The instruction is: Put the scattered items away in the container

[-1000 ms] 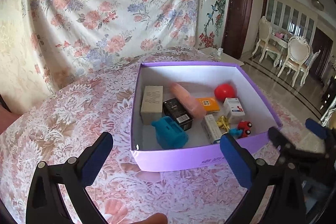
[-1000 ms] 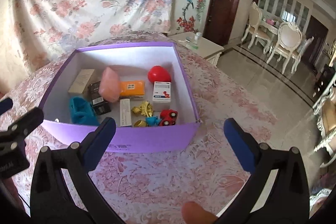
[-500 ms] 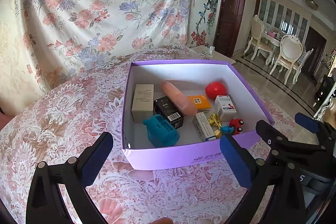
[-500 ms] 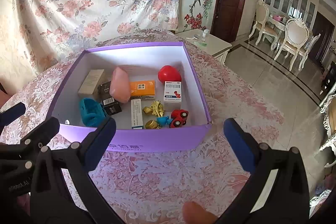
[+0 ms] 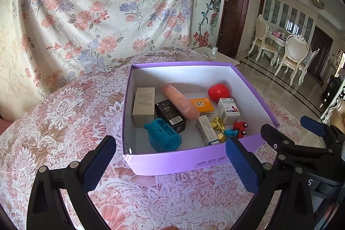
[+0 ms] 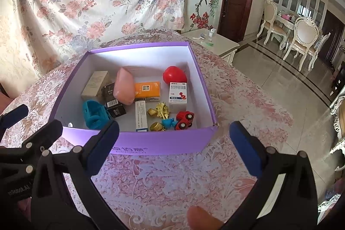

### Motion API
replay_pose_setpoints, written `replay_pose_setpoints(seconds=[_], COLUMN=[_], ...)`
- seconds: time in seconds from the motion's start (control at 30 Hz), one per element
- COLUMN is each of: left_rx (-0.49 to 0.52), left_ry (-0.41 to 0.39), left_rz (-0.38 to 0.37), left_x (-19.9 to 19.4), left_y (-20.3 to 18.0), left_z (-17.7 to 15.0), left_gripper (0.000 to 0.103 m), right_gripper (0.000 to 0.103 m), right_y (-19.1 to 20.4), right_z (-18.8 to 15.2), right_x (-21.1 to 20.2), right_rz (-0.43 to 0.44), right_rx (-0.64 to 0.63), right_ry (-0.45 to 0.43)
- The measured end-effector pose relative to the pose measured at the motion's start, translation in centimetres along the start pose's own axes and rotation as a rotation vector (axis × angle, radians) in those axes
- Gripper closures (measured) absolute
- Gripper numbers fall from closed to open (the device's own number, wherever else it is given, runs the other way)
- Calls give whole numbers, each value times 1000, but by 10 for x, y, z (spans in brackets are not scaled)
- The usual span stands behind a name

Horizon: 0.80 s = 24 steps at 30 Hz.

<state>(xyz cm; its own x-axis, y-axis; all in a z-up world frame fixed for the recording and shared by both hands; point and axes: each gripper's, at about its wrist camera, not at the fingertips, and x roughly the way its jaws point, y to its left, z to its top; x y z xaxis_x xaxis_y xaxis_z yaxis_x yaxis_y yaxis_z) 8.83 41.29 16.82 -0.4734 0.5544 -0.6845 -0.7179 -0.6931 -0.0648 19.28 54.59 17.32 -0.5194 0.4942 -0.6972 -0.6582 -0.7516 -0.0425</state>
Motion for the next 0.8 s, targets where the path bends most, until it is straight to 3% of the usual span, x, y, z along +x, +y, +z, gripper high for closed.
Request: replay_pose_setpoints(seconds=[0.8], left_rx=[14], left_ry=[-26], left_rz=[17], left_x=[-1], left_y=[-3], left_z=[-3], left_gripper=[1], right_gripper=[1], right_y=[-3], right_z=[-2], right_x=[1], right_rz=[-5], right_rx=[-2], right_ry=[6])
